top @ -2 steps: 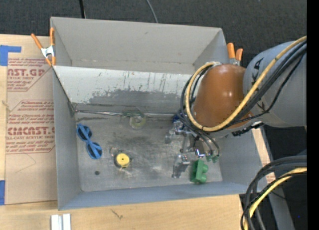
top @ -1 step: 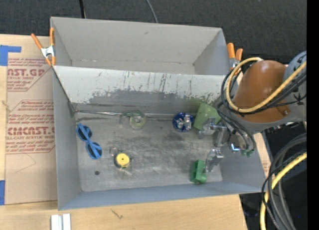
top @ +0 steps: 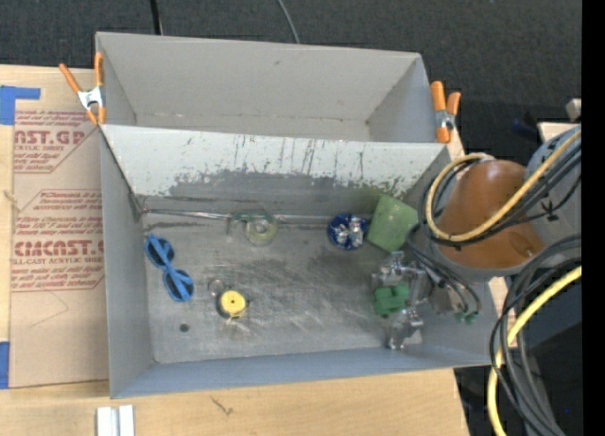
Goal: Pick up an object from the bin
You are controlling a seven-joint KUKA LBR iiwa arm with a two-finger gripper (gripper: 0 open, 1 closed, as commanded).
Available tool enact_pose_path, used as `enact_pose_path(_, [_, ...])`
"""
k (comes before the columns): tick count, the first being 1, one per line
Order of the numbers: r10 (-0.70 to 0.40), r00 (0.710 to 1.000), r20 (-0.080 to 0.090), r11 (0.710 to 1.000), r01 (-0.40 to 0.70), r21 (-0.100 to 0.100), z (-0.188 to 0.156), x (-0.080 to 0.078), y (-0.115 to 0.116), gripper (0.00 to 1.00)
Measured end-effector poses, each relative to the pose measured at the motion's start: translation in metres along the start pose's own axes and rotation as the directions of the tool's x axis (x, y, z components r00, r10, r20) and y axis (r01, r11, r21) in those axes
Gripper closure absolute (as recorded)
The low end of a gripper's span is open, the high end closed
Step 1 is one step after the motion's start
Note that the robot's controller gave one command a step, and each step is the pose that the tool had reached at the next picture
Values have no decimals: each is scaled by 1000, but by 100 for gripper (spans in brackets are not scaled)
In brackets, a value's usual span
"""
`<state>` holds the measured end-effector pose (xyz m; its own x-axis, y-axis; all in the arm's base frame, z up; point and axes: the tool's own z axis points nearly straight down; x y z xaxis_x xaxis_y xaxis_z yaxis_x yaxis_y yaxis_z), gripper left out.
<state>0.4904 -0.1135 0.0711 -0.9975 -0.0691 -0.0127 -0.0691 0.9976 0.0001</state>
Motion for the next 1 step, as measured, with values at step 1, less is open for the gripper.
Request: enact_pose_path(1, [-4,1000,-1,1000,4,0,-3,0,1,100])
